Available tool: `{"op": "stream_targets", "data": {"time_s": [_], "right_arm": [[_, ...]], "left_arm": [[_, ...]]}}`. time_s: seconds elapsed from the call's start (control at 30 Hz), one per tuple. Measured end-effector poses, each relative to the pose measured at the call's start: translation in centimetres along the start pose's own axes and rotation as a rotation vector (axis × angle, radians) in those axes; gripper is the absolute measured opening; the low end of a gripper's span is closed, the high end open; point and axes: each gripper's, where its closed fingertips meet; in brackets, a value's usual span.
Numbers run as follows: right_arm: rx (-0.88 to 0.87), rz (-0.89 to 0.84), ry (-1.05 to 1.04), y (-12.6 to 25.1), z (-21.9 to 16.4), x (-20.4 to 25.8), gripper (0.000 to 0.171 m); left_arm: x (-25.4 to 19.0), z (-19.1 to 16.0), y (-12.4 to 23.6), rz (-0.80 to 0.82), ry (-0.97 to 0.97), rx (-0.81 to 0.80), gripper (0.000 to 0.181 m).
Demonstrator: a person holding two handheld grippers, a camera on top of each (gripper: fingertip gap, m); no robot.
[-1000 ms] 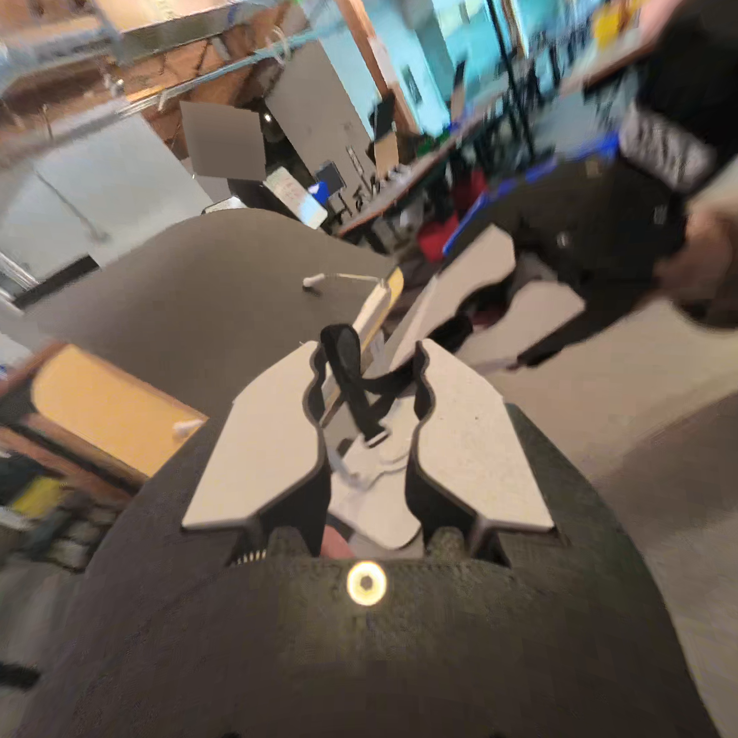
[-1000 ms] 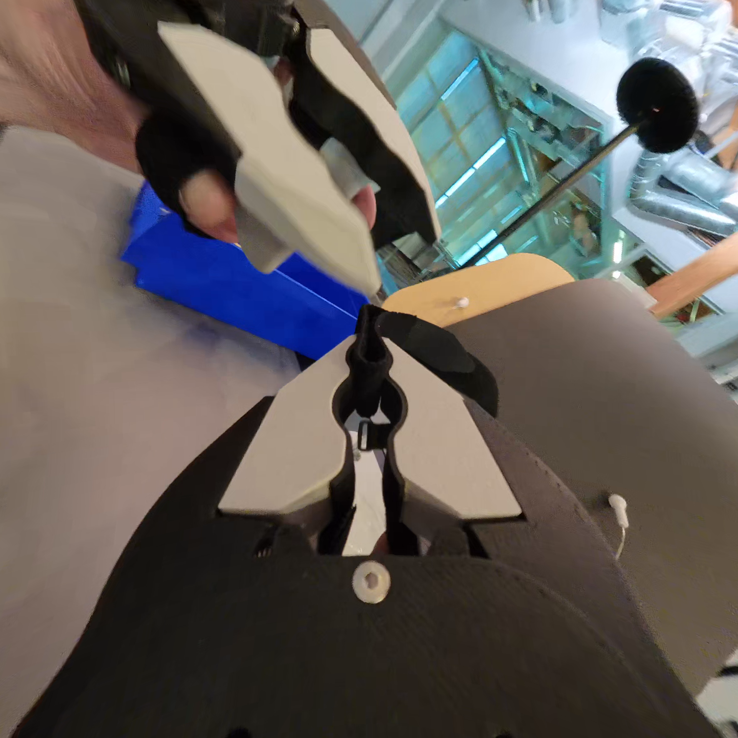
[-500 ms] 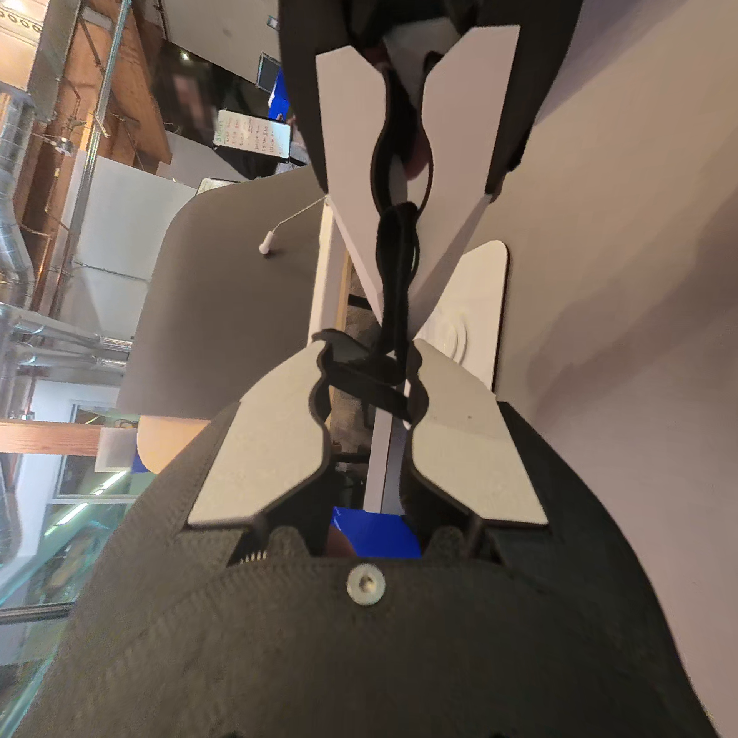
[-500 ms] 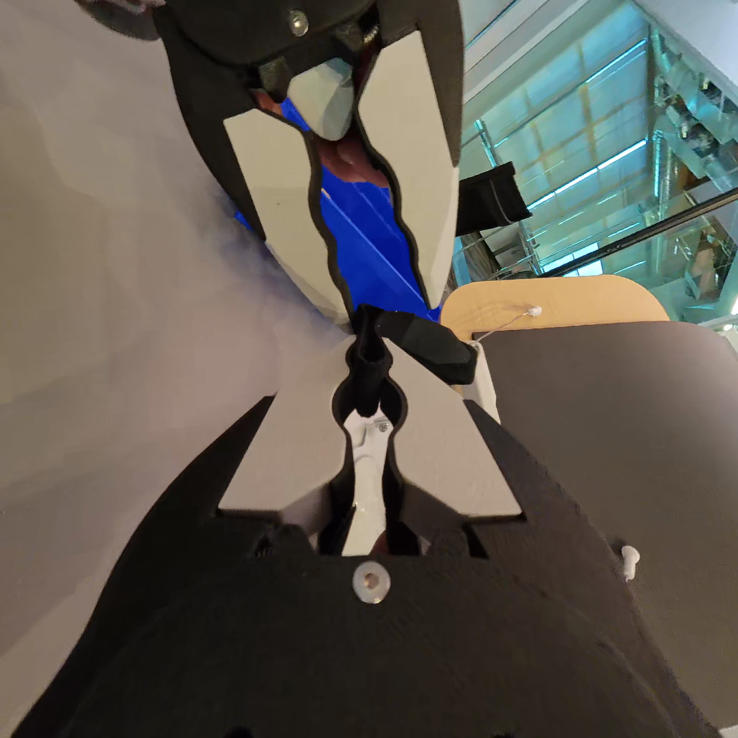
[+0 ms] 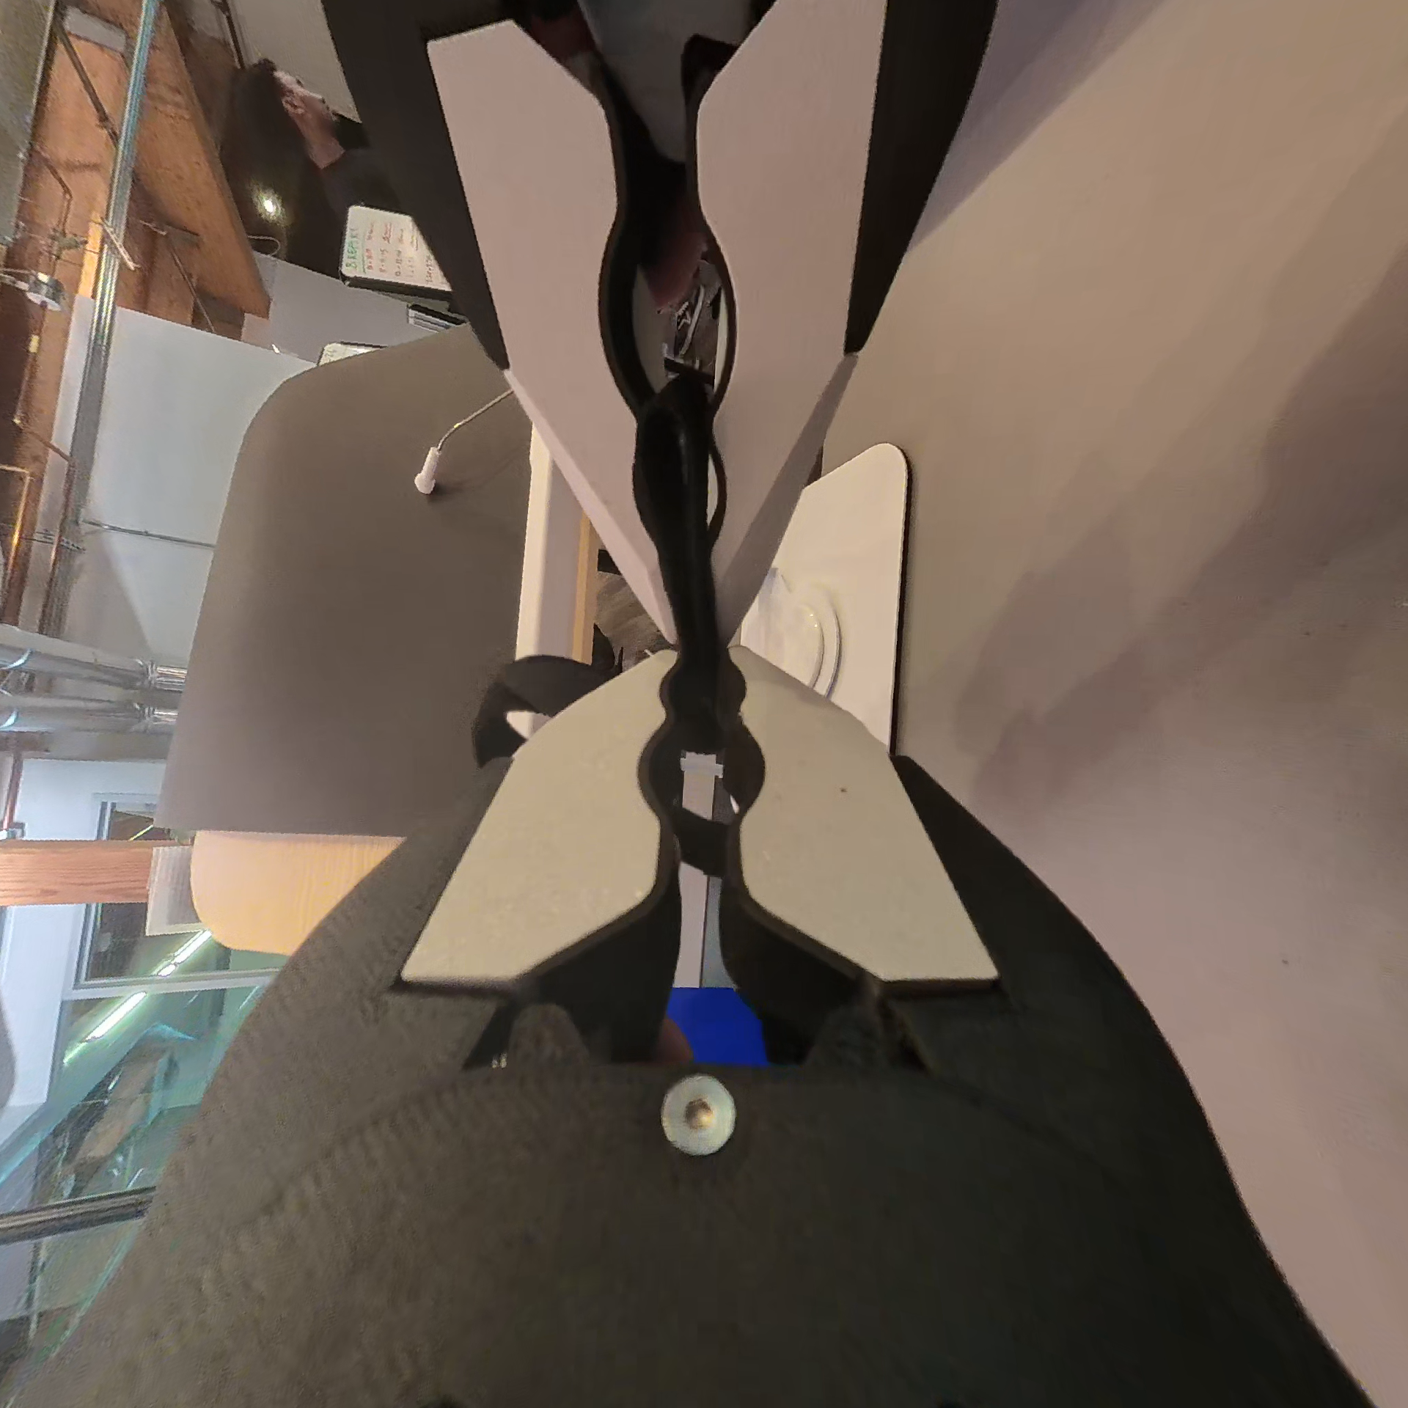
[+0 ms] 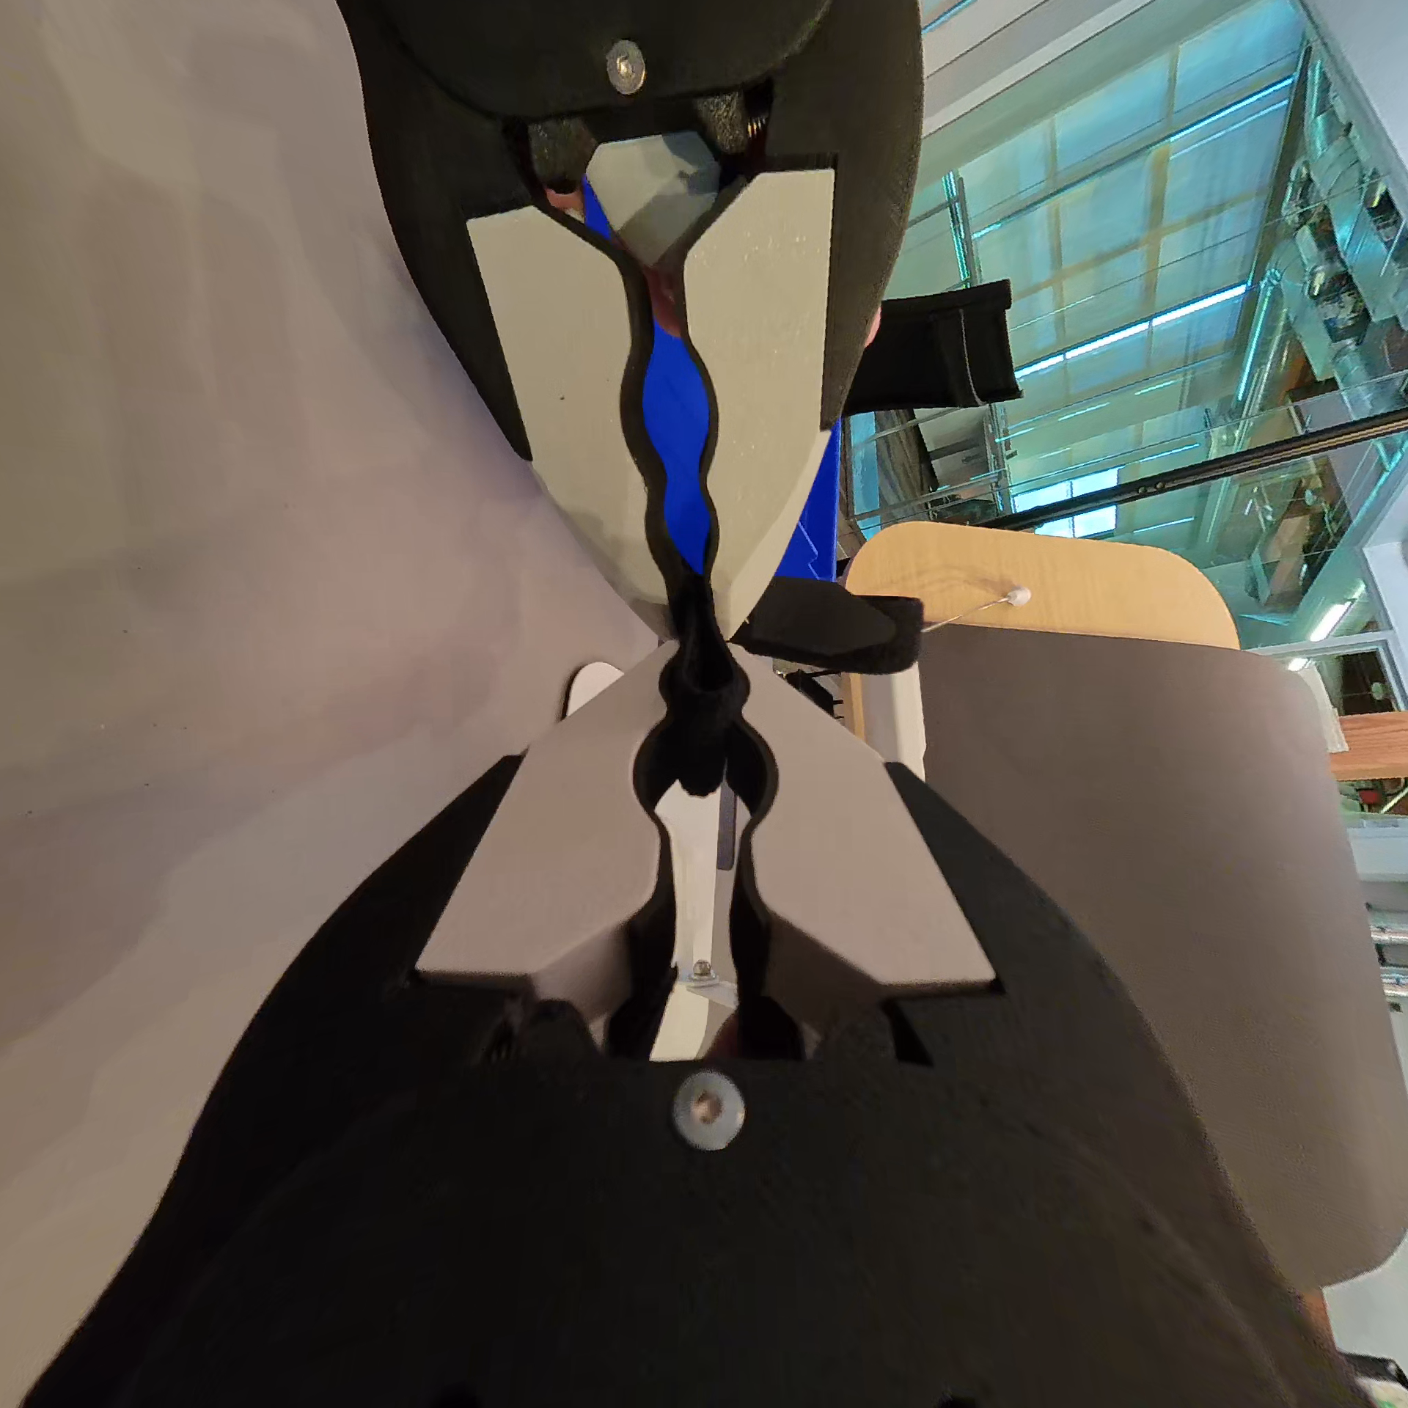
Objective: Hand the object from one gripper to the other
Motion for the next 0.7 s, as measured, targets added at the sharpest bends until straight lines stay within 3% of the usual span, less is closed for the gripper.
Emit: {"op": "stream_targets", "data": {"time_s": [0.37,0.7], "right_arm": [[0.029,-0.101,-0.012,0.3,-0.4,-2.0,0.02],[-0.025,-0.27,-0.01,1.8,0.5,-5.0,0.039]], "left_arm": [[1.1,-0.5,-0.2,0.076,0.018,0.016,0.005],[3.2,-0.2,0.5,0.075,0.311,-0.063,0.005]]}}
Point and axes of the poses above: each gripper's, where its closed fingertips meet, y back along the fingers, z out of its top, x = y × z across the jaws, and after that the axes turned 4 degrees about z, right-handed
